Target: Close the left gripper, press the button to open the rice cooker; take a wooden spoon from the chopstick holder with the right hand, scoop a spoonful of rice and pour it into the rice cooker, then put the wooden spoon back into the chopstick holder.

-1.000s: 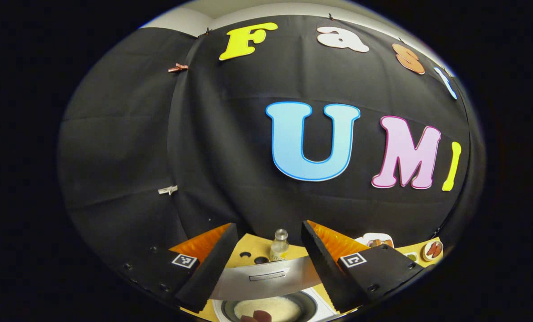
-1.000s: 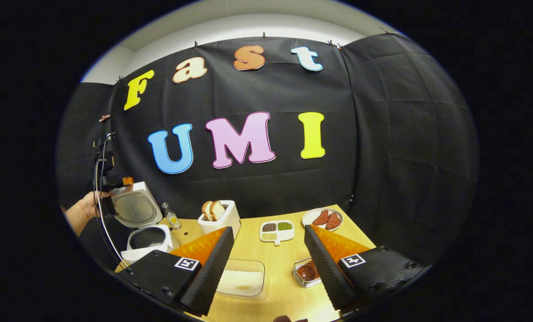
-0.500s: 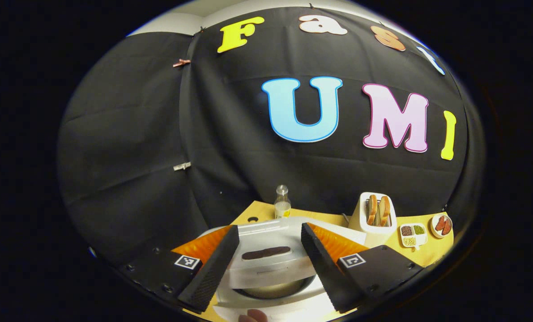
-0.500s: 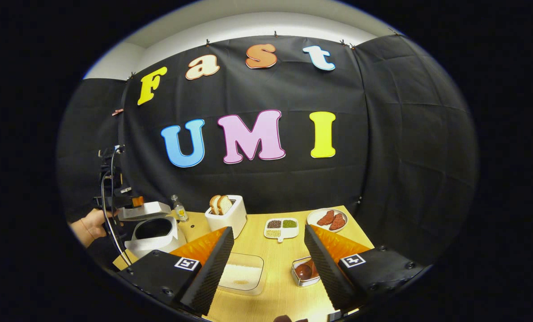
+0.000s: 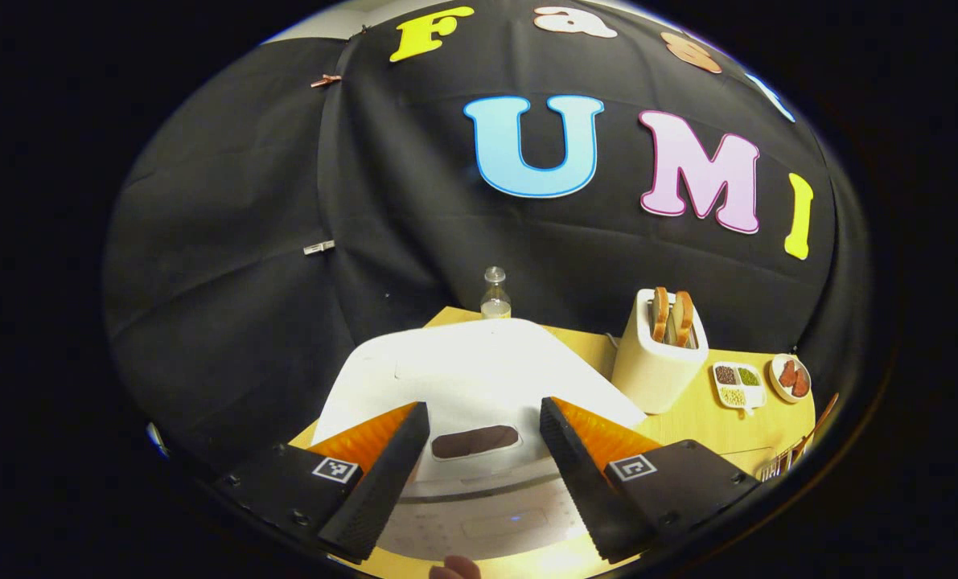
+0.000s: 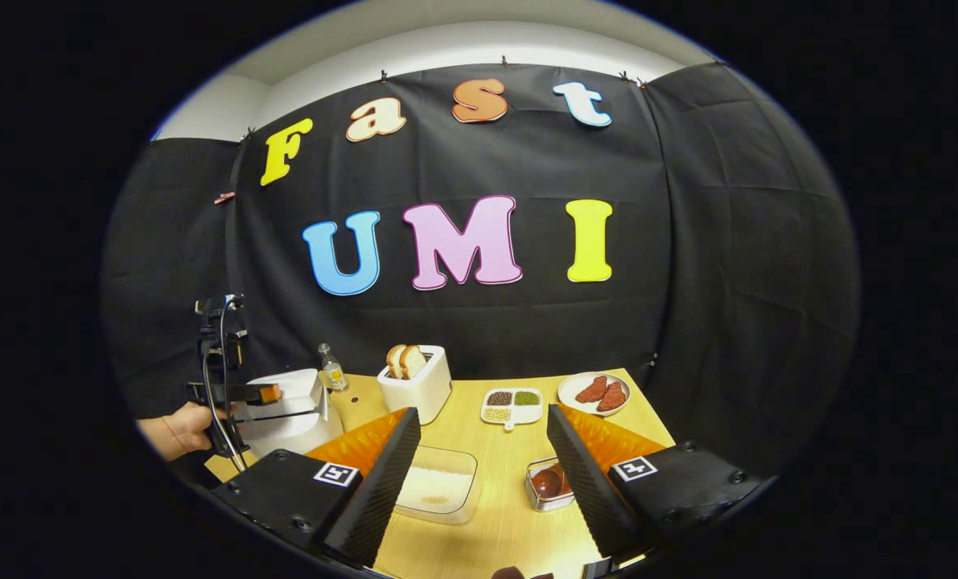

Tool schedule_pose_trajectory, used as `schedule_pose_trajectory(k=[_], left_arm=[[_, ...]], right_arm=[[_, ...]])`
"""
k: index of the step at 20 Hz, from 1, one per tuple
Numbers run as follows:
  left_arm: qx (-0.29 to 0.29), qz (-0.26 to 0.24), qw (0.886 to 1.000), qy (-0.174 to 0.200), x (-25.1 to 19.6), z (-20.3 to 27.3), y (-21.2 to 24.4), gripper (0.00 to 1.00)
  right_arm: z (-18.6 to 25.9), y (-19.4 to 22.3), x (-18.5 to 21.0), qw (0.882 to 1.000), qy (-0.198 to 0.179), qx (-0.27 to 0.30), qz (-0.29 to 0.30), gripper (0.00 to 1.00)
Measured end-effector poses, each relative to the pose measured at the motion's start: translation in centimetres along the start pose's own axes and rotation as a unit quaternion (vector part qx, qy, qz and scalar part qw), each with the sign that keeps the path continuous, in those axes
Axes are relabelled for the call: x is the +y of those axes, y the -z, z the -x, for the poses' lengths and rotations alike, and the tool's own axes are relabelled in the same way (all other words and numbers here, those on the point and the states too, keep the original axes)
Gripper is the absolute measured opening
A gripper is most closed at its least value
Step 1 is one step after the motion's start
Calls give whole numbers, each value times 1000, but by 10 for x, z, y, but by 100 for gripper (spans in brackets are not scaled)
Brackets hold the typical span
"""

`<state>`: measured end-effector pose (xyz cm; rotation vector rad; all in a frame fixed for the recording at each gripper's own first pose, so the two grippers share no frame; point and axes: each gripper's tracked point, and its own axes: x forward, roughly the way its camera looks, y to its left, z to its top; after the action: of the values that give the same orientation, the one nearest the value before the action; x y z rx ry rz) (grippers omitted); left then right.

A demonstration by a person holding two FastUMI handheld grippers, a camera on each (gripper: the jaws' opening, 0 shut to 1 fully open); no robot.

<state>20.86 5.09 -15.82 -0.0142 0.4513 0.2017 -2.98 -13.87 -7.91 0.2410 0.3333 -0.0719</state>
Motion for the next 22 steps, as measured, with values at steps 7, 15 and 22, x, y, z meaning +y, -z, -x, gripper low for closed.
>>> schedule_pose_trajectory(k=[7,15,22], left_arm=[[25,-8,1000,2,-2,-8,33,99],[24,-21,999,10,-2,-9,29,100],[-61,-42,995,61,-9,22,-21,96]], right_arm=[[5,4,-2,1000,4,-4,-6,98],[-1,2,7,1000,-3,-9,-13,98],[-5,-7,2,1000,8,-22,-5,98]])
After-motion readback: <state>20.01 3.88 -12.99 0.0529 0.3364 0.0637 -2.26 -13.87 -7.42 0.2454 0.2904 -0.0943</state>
